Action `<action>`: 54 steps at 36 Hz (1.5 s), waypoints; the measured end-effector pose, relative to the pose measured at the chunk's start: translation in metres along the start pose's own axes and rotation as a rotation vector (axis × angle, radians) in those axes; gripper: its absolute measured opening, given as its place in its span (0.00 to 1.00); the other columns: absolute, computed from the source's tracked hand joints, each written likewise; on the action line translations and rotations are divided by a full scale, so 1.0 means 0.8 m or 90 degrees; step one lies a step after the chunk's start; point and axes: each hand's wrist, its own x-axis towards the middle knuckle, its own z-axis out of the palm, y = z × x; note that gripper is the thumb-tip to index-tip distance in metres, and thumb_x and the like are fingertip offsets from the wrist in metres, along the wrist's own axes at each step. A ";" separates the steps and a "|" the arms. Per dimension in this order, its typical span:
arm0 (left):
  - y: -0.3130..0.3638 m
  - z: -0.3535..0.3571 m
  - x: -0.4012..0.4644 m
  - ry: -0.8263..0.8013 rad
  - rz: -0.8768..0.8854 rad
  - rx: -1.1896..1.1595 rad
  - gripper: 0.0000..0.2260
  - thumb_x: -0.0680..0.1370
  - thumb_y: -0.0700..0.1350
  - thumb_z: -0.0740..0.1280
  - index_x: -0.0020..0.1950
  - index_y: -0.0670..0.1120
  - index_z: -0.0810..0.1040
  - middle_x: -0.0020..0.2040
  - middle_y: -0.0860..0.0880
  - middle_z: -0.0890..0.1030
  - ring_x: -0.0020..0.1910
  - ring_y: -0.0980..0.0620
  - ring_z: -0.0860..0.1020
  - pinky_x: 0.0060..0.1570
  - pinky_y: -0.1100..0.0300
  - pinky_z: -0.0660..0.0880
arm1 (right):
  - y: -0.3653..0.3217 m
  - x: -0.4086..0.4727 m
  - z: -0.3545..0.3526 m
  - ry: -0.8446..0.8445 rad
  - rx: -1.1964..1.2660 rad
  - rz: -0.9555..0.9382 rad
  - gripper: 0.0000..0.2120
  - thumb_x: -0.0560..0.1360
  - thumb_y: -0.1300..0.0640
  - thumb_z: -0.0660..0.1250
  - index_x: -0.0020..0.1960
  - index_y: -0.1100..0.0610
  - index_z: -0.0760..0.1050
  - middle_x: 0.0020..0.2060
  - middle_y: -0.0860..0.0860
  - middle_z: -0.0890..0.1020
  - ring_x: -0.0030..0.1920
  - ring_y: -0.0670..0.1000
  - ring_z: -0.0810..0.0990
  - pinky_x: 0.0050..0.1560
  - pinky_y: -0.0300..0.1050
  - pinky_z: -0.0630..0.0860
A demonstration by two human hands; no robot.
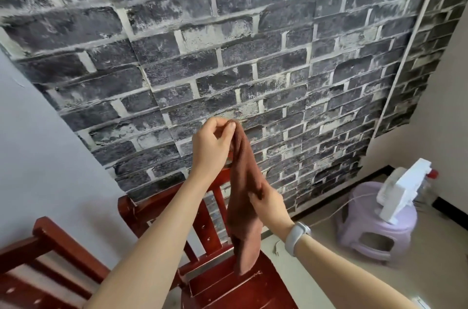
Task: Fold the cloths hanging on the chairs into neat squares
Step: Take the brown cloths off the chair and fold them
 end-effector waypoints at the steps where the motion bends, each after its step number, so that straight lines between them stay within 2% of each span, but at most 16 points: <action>1: -0.003 -0.006 0.000 0.008 -0.004 0.003 0.04 0.77 0.43 0.65 0.45 0.44 0.76 0.37 0.53 0.78 0.39 0.52 0.78 0.41 0.56 0.76 | 0.003 0.002 -0.001 0.013 -0.005 -0.004 0.06 0.74 0.59 0.61 0.47 0.61 0.71 0.41 0.55 0.78 0.44 0.57 0.77 0.43 0.48 0.73; 5: -0.020 -0.027 -0.001 0.052 -0.056 0.003 0.04 0.79 0.42 0.61 0.46 0.44 0.73 0.38 0.52 0.75 0.38 0.54 0.74 0.40 0.62 0.70 | 0.024 0.002 -0.018 0.041 -0.085 -0.028 0.03 0.74 0.62 0.60 0.46 0.59 0.72 0.42 0.52 0.72 0.48 0.59 0.76 0.42 0.45 0.67; 8: -0.030 -0.034 -0.008 0.075 -0.098 0.022 0.05 0.80 0.42 0.56 0.47 0.44 0.69 0.36 0.53 0.70 0.34 0.58 0.69 0.32 0.69 0.65 | 0.035 0.004 -0.038 0.058 -0.125 -0.045 0.08 0.76 0.58 0.62 0.51 0.59 0.75 0.47 0.56 0.80 0.50 0.59 0.78 0.46 0.47 0.70; 12: -0.040 -0.034 -0.016 0.085 -0.135 0.044 0.06 0.82 0.41 0.52 0.50 0.43 0.67 0.36 0.53 0.68 0.33 0.57 0.67 0.30 0.62 0.61 | 0.032 0.013 -0.070 0.046 -0.087 -0.049 0.08 0.75 0.59 0.65 0.52 0.59 0.78 0.47 0.56 0.83 0.50 0.56 0.80 0.48 0.43 0.70; 18: -0.053 -0.024 -0.037 -0.150 0.024 0.182 0.09 0.80 0.45 0.58 0.56 0.47 0.74 0.31 0.54 0.73 0.24 0.60 0.70 0.26 0.68 0.64 | 0.011 0.025 -0.108 -0.058 -0.089 -0.123 0.08 0.74 0.63 0.66 0.50 0.63 0.81 0.41 0.52 0.79 0.44 0.50 0.75 0.41 0.34 0.63; 20: -0.044 -0.016 -0.047 -0.263 0.040 0.166 0.13 0.76 0.51 0.64 0.58 0.50 0.77 0.41 0.55 0.78 0.31 0.65 0.73 0.34 0.72 0.67 | 0.002 0.027 -0.115 -0.072 -0.090 -0.138 0.07 0.74 0.62 0.66 0.49 0.62 0.81 0.42 0.52 0.81 0.43 0.50 0.77 0.40 0.35 0.65; 23: -0.037 0.005 -0.063 -0.356 0.008 0.170 0.18 0.70 0.58 0.69 0.57 0.53 0.79 0.48 0.56 0.78 0.47 0.59 0.76 0.49 0.62 0.71 | -0.015 0.029 -0.122 -0.065 -0.066 -0.156 0.07 0.73 0.61 0.67 0.48 0.59 0.82 0.41 0.52 0.83 0.41 0.46 0.78 0.39 0.34 0.69; 27: -0.037 0.028 -0.072 -0.318 0.052 0.194 0.09 0.75 0.52 0.67 0.42 0.47 0.81 0.32 0.57 0.72 0.37 0.52 0.74 0.36 0.60 0.65 | -0.024 0.027 -0.126 -0.018 0.003 -0.161 0.05 0.72 0.62 0.68 0.46 0.59 0.82 0.38 0.48 0.82 0.34 0.34 0.76 0.38 0.23 0.68; 31: -0.036 0.034 -0.067 -0.255 0.021 0.137 0.10 0.75 0.49 0.67 0.49 0.45 0.83 0.42 0.53 0.80 0.43 0.54 0.77 0.45 0.60 0.72 | 0.007 0.015 -0.119 0.131 0.036 -0.084 0.06 0.75 0.58 0.64 0.46 0.59 0.79 0.40 0.49 0.78 0.38 0.42 0.75 0.37 0.23 0.67; 34: -0.036 0.033 -0.063 -0.236 0.027 0.113 0.10 0.75 0.48 0.67 0.51 0.44 0.83 0.47 0.50 0.82 0.47 0.54 0.79 0.50 0.59 0.74 | 0.046 -0.001 -0.099 0.009 0.106 0.117 0.15 0.79 0.49 0.57 0.40 0.56 0.73 0.36 0.51 0.77 0.38 0.51 0.75 0.33 0.33 0.70; 37: -0.036 0.028 -0.058 -0.239 0.044 0.112 0.11 0.75 0.47 0.67 0.52 0.44 0.82 0.49 0.48 0.83 0.51 0.52 0.79 0.54 0.57 0.74 | 0.068 -0.002 -0.073 -0.143 0.311 0.270 0.20 0.77 0.42 0.56 0.51 0.57 0.74 0.47 0.53 0.80 0.45 0.50 0.78 0.40 0.41 0.74; 39: -0.038 0.022 -0.057 -0.244 0.037 0.108 0.11 0.75 0.47 0.68 0.53 0.43 0.82 0.50 0.48 0.82 0.53 0.52 0.78 0.56 0.57 0.74 | 0.070 0.011 -0.064 -0.162 0.356 0.253 0.19 0.77 0.43 0.57 0.53 0.58 0.76 0.50 0.54 0.81 0.46 0.50 0.78 0.45 0.44 0.74; 44: -0.042 -0.001 -0.054 -0.244 -0.001 0.078 0.10 0.74 0.44 0.69 0.52 0.43 0.82 0.45 0.51 0.81 0.45 0.56 0.78 0.48 0.66 0.72 | 0.040 0.037 -0.048 -0.203 0.361 0.238 0.20 0.76 0.41 0.59 0.56 0.56 0.76 0.53 0.54 0.80 0.52 0.53 0.77 0.44 0.44 0.73; 47: -0.049 -0.017 -0.053 -0.237 -0.018 0.082 0.10 0.73 0.43 0.69 0.52 0.42 0.82 0.44 0.48 0.82 0.45 0.56 0.77 0.49 0.66 0.71 | 0.031 0.045 -0.040 -0.185 0.384 0.235 0.15 0.76 0.47 0.61 0.49 0.58 0.78 0.42 0.54 0.81 0.44 0.53 0.77 0.37 0.40 0.70; 50: -0.057 -0.033 -0.053 -0.208 -0.054 0.107 0.10 0.73 0.43 0.70 0.52 0.42 0.82 0.51 0.43 0.82 0.52 0.51 0.76 0.46 0.72 0.63 | 0.022 0.051 -0.037 -0.151 0.432 0.204 0.08 0.75 0.54 0.65 0.41 0.58 0.79 0.32 0.50 0.80 0.37 0.50 0.75 0.35 0.41 0.69; 54: -0.073 -0.054 -0.053 -0.207 -0.091 0.140 0.08 0.73 0.45 0.69 0.50 0.44 0.83 0.45 0.54 0.79 0.49 0.59 0.75 0.46 0.71 0.64 | 0.005 0.065 -0.048 -0.192 0.501 0.218 0.09 0.74 0.57 0.66 0.40 0.62 0.81 0.31 0.53 0.83 0.32 0.49 0.79 0.34 0.40 0.74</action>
